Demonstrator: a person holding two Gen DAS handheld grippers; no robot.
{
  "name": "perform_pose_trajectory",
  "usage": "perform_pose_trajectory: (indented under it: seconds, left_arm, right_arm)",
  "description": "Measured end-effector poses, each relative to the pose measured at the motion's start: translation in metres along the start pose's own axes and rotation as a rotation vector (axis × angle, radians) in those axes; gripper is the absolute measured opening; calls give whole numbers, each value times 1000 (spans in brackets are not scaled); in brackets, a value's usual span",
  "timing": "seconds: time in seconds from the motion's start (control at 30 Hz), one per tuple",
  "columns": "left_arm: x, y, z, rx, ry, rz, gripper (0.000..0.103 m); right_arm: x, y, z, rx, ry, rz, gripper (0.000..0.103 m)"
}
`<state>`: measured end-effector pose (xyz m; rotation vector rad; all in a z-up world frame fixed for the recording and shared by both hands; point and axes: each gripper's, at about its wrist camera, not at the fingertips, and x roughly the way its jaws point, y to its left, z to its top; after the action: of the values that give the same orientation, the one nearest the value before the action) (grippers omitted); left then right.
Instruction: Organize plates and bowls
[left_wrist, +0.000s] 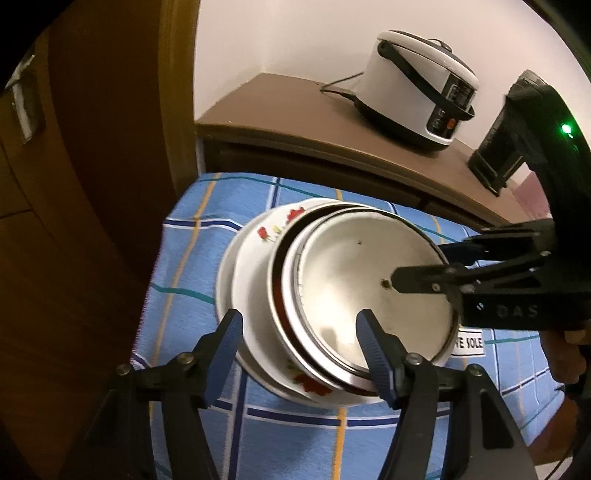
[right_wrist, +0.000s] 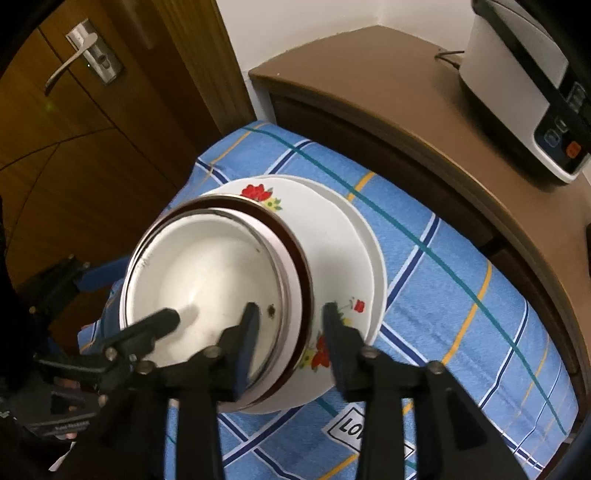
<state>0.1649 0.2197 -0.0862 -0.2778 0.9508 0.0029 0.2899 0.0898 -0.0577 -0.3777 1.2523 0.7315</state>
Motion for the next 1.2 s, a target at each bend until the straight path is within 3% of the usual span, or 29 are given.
perform_pose_trajectory:
  seconds: [0.37,0.47,0.53,0.63,0.83,0.93,1.2]
  left_arm:
    - [-17,-11,-7,32,-56,68,67]
    - [-32,-17,-11,40,-115,90,66]
    - [-43,-23,-14,58,-160,101,67]
    - [-60,-34,-19,80,-221,101,67]
    - [-93,-61,-28,109,-311,76,68]
    - [-103,-72,-31,116,-329,61,72]
    - [-120,-98,-43,134,-368,49,73]
  right_arm:
    - [-18,-3,-26,60,-103,20,54]
    - [-46,-2,-45,77,-253,-75,54]
    - [-72,3,-64,78,-389,-163,60]
    - [-101,5,-93,98,-512,-178,70]
    - [-135,2,-141,164,-626,-210,74]
    - [-149,4,-157,181,-661,-221,76]
    - [-190,4,-202,209,-789,-284,81]
